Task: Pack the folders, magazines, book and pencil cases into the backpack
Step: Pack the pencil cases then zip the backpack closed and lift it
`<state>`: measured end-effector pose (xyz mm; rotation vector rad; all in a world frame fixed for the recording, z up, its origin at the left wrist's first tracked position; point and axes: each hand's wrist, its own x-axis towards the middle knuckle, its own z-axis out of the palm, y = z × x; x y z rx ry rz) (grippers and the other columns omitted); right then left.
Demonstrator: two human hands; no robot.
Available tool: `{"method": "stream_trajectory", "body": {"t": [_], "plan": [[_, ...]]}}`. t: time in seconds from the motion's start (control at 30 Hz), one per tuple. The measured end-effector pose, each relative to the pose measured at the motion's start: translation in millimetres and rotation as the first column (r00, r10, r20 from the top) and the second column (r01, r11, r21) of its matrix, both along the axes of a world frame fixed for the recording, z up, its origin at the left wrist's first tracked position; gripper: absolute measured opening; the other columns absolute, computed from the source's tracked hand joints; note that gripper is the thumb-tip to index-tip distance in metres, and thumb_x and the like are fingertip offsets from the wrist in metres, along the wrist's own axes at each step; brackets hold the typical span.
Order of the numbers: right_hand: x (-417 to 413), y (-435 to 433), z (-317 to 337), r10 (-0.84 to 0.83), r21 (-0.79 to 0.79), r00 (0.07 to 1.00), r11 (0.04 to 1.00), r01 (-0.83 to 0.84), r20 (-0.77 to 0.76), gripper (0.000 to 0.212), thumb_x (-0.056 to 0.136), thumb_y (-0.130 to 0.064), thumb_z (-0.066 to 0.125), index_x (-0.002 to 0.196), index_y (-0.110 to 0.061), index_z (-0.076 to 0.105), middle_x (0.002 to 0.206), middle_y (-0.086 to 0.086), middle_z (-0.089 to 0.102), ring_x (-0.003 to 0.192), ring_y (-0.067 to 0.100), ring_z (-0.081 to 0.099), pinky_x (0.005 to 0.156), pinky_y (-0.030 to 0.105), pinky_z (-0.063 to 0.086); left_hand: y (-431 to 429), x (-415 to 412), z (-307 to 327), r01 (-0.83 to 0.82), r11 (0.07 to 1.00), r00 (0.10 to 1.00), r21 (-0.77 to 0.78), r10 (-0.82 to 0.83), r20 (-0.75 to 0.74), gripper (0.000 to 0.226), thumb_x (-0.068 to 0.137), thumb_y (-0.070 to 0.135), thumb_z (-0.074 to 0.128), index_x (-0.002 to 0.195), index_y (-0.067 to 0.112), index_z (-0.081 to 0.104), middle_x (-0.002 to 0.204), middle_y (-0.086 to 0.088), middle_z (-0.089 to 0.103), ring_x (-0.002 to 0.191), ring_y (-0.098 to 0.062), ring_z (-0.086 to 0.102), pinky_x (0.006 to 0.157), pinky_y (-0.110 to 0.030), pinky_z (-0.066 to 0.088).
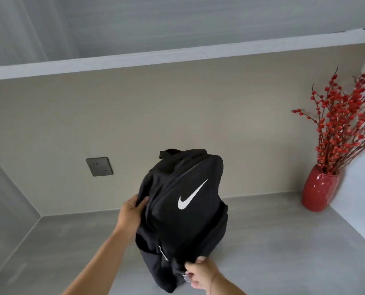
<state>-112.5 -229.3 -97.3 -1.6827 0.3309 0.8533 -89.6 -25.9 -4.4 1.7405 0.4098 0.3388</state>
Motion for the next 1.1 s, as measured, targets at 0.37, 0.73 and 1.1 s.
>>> {"method": "stream_trajectory", "body": {"t": [0.37, 0.73, 1.1], "plan": [[20.8, 58.2, 16.0, -0.034, 0.019, 0.979, 0.999, 0.030, 0.201, 0.031, 0.090, -0.018, 0.056, 0.062, -0.014, 0.044, 0.076, 0.012, 0.067, 0.054, 0.008, 0.056, 0.039, 0.010, 0.035, -37.6, -68.4, -40.9, -0.125, 0.966, 0.987, 0.228, 0.097, 0.132, 0.073, 0.083, 0.060, 0.049, 0.146, 0.031, 0.026, 0.149, 0.020, 0.029, 0.139, 0.003, 0.022, 0.112, -0.027, 0.023], [38.7, 22.9, -4.3, 0.275, -0.129, 0.923, 0.960, -0.249, 0.268, 0.035, 0.084, -0.029, 0.064, 0.059, -0.013, 0.046, 0.065, 0.001, 0.048, 0.050, 0.005, 0.040, 0.048, 0.010, 0.031, -29.1, -31.9, -39.8, -0.352, 0.913, 0.931, 0.208, 0.364, -0.023, 0.026, 0.092, 0.022, 0.056, 0.072, 0.011, 0.045, 0.067, -0.003, 0.057, 0.071, -0.026, 0.057, 0.056, -0.028, 0.042], [187.3, -13.3, 50.4, -0.135, 0.052, 0.854, 0.991, 0.126, 0.503, 0.069, 0.085, -0.030, 0.067, 0.142, -0.015, 0.032, 0.145, 0.006, 0.035, 0.135, 0.029, 0.035, 0.108, 0.042, 0.033, -34.1, -42.3, -53.0, -0.322, 0.940, 0.946, 0.115, 0.324, 0.000, 0.021, 0.090, 0.012, 0.059, 0.080, 0.026, 0.048, 0.073, 0.001, 0.065, 0.069, -0.006, 0.062, 0.055, -0.006, 0.043]]}}
